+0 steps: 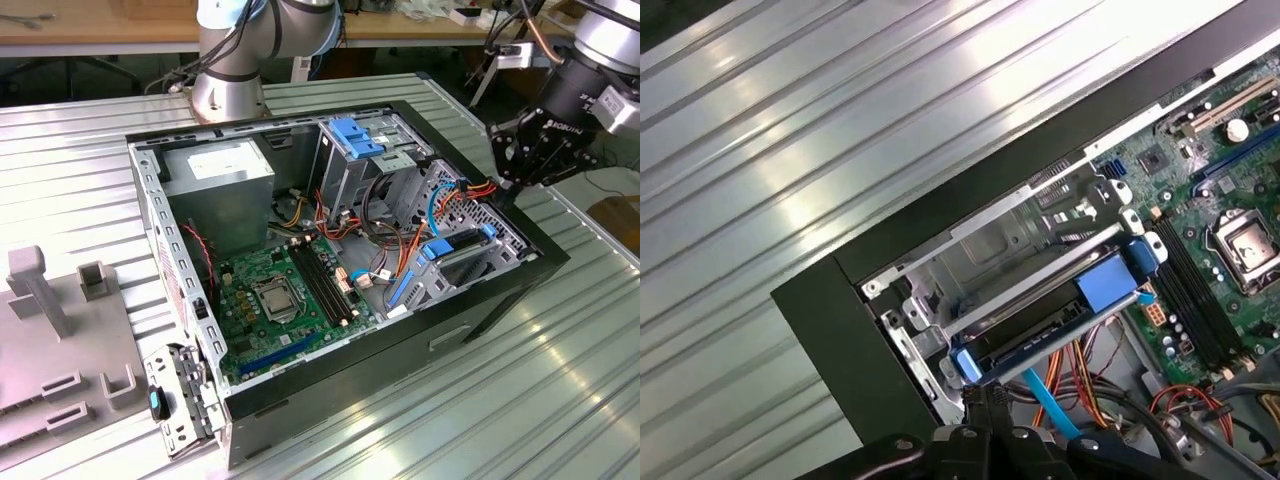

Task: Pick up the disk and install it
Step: 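Insert the first disk wire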

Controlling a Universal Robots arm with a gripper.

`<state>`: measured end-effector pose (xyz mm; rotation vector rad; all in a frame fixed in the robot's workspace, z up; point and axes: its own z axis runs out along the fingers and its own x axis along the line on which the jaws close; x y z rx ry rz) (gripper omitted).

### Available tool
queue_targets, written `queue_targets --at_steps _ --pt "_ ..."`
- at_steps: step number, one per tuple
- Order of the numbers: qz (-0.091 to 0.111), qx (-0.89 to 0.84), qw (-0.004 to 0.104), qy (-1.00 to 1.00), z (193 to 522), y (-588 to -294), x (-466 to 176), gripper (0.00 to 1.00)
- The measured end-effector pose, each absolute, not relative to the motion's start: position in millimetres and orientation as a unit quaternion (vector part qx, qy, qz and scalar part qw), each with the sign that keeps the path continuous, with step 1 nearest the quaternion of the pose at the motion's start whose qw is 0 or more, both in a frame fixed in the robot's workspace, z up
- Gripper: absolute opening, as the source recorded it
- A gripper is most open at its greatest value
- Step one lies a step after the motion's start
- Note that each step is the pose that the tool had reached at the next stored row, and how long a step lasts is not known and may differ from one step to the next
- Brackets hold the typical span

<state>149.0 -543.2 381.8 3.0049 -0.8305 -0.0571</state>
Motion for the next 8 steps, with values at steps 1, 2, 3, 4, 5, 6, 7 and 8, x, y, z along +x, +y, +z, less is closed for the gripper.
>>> queue_targets --at_steps 1,2,3,4,5,6,7,8 --pt "-0.018 0.964 0.012 -0.264 381.8 -540.8 149.8 0.11" --pt "-0.018 0.965 0.012 -0.262 381.8 -539.2 150.4 0.11" --pt "-0.018 0.965 0.012 -0.261 381.7 -537.9 150.7 0.11" --pt "-0.018 0.966 0.012 -0.256 381.6 -536.7 150.8 0.11" --pt "-0.018 0.967 0.012 -0.252 381.6 -535.8 150.9 0.11" --pt "-0.018 0.968 0.012 -0.249 381.5 -535.1 151.1 0.11" --pt "-0.018 0.969 0.012 -0.246 381.4 -534.0 151.4 0.11" --pt "-0.018 0.970 0.012 -0.243 381.4 -533.0 151.8 0.11"
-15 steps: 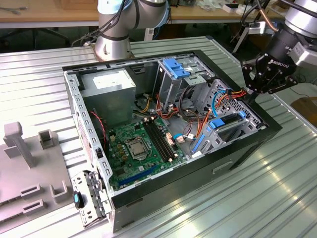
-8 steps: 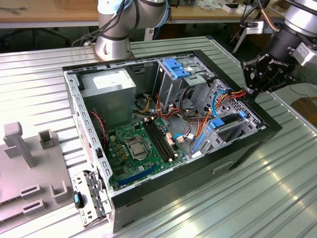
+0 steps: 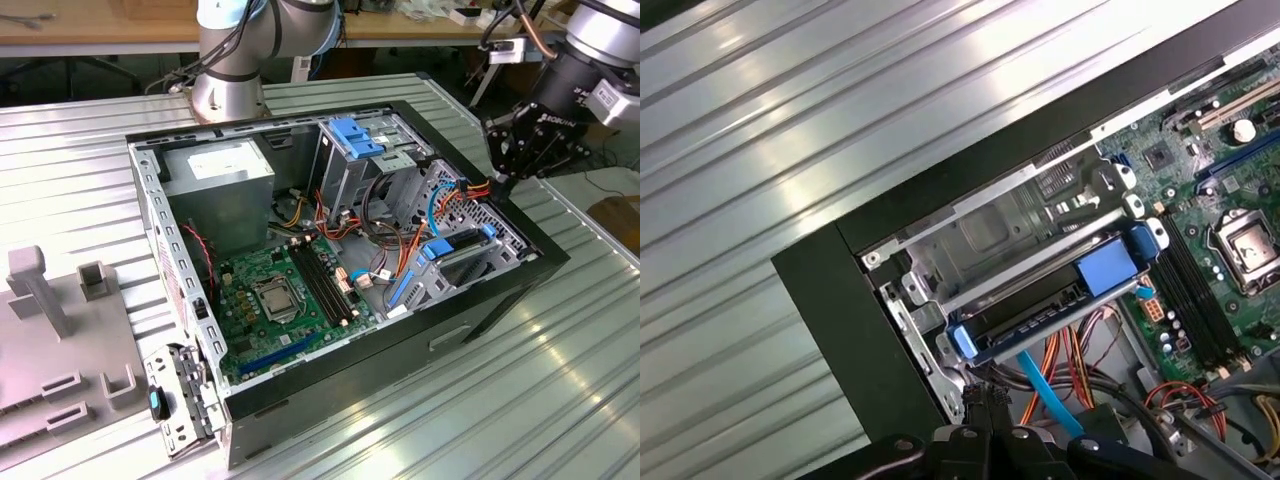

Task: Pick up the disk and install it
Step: 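Insert the first disk wire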

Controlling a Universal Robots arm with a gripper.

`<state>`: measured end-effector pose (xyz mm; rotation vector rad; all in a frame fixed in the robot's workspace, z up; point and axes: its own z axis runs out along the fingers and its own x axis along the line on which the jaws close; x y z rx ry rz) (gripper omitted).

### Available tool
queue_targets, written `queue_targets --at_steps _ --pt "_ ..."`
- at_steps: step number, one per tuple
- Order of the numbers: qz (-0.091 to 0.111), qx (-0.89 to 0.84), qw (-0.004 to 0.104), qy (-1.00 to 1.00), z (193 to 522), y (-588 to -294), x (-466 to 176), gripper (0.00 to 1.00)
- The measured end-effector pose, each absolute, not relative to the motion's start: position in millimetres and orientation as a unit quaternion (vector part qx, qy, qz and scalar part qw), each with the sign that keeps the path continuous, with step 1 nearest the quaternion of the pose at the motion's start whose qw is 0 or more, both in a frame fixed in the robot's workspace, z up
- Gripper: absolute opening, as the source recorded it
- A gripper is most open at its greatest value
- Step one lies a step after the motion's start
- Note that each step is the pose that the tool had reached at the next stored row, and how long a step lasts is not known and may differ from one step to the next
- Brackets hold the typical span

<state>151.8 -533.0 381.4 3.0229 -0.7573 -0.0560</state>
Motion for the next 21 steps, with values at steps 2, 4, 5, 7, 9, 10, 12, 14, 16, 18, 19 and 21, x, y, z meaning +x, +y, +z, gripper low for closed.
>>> queue_targets --at_steps 2,4,5,7,9,10,12,14,16,18,19,21 --pt "-0.018 0.971 0.013 -0.237 381 -531 153 0.11" --pt "-0.018 0.973 0.013 -0.229 381 -528 154 0.11" --pt "-0.018 0.974 0.013 -0.227 381 -528 155 0.11" --pt "-0.018 0.974 0.013 -0.226 381 -524 159 0.11" --pt "-0.018 0.974 0.013 -0.225 381 -521 163 0.11" --pt "-0.018 0.974 0.013 -0.224 381 -520 165 0.11" --pt "-0.018 0.975 0.013 -0.221 381 -514 172 0.11" --pt "-0.018 0.975 0.013 -0.219 381 -510 176 0.11" --pt "-0.018 0.976 0.013 -0.218 381 -506 179 0.11" --pt "-0.018 0.976 0.013 -0.216 381 -502 182 0.11" --pt "-0.018 0.977 0.013 -0.214 381 -501 182 0.11" --pt "-0.017 0.980 0.013 -0.199 380 -500 182 0.11"
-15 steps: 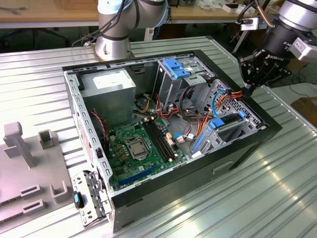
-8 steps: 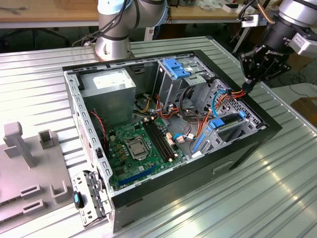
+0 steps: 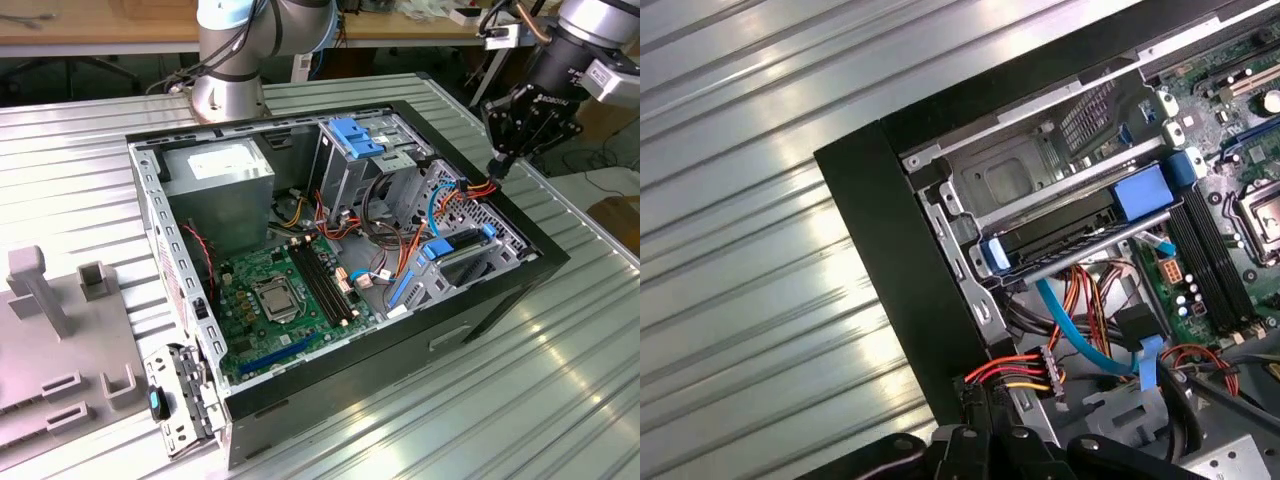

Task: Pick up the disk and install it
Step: 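Insert the first disk wire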

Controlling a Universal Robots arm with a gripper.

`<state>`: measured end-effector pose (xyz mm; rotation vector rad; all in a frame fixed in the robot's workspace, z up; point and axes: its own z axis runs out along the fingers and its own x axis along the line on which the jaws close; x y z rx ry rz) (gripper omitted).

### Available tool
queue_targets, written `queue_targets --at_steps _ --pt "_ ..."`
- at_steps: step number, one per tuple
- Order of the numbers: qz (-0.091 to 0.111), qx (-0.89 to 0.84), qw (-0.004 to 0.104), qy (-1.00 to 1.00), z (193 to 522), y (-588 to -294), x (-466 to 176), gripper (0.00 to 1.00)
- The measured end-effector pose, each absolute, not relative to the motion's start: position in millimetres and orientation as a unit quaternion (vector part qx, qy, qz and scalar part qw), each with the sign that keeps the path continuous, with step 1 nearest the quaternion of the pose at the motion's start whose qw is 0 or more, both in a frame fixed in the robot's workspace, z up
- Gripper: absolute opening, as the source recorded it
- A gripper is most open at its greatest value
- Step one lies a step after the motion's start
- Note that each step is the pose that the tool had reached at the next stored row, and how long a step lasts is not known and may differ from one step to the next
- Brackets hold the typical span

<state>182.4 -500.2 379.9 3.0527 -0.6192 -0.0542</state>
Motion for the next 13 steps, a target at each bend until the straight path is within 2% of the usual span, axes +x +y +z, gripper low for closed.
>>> queue_targets --at_steps 4,11,13 --pt "-0.016 0.989 0.014 -0.144 377.5 -499.7 182.5 0.11" --pt "0.004 0.996 0.012 -0.083 375.5 -499.9 182.6 0.11" --pt "0.004 0.997 0.012 -0.073 375.5 -499.9 182.5 0.24"
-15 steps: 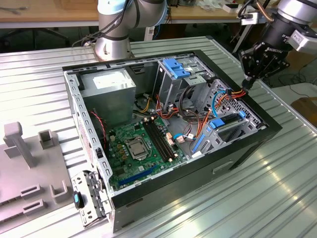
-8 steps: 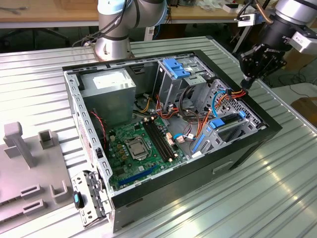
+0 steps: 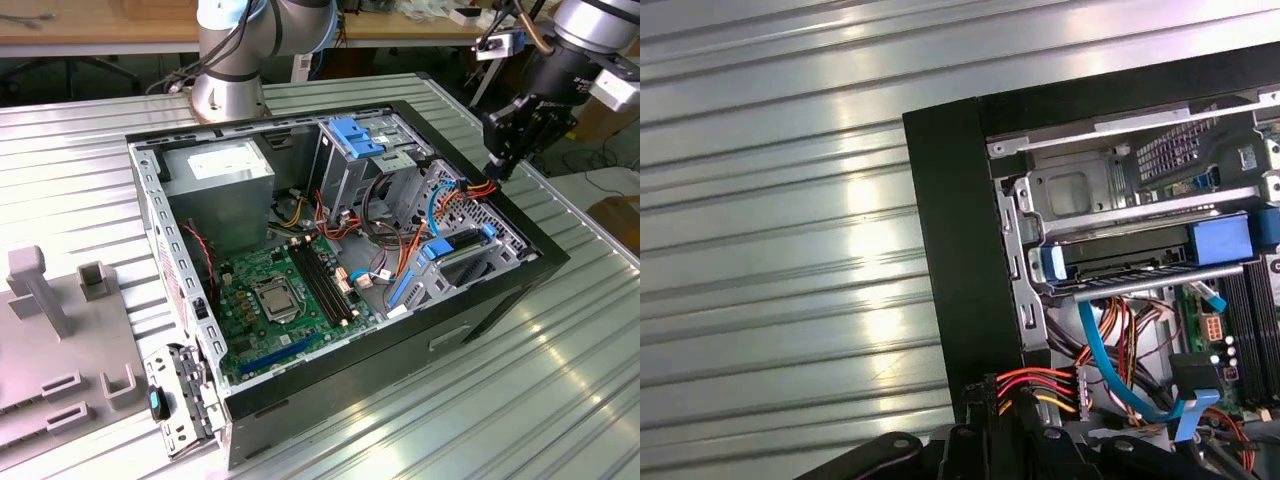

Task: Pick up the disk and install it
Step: 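Insert the first disk wire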

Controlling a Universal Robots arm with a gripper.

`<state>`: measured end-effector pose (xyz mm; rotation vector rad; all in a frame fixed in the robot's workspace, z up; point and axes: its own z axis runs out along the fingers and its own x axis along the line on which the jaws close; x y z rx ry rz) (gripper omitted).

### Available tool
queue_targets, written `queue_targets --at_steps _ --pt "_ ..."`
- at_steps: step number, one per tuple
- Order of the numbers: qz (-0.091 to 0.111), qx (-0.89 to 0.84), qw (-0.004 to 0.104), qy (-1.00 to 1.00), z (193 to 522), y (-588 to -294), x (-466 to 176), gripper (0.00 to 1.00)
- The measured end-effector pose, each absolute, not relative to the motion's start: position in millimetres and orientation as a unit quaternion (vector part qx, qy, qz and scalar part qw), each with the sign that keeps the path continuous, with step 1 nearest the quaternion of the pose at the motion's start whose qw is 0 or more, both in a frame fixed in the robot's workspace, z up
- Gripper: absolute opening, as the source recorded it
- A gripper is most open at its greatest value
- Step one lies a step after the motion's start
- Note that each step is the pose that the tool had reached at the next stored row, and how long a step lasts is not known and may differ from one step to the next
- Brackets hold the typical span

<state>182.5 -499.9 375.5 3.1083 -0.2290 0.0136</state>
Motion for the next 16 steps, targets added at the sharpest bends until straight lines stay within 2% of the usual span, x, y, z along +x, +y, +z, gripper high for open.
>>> queue_targets --at_steps 4,9,16 --pt "0.006 0.999 0.012 -0.034 374.7 -499.8 182.4 0.24" --pt "0.017 0.999 0.012 -0.033 370.3 -499.9 182.4 0.24" --pt "0.017 0.999 0.012 -0.035 370.1 -499.9 182.4 0.24"
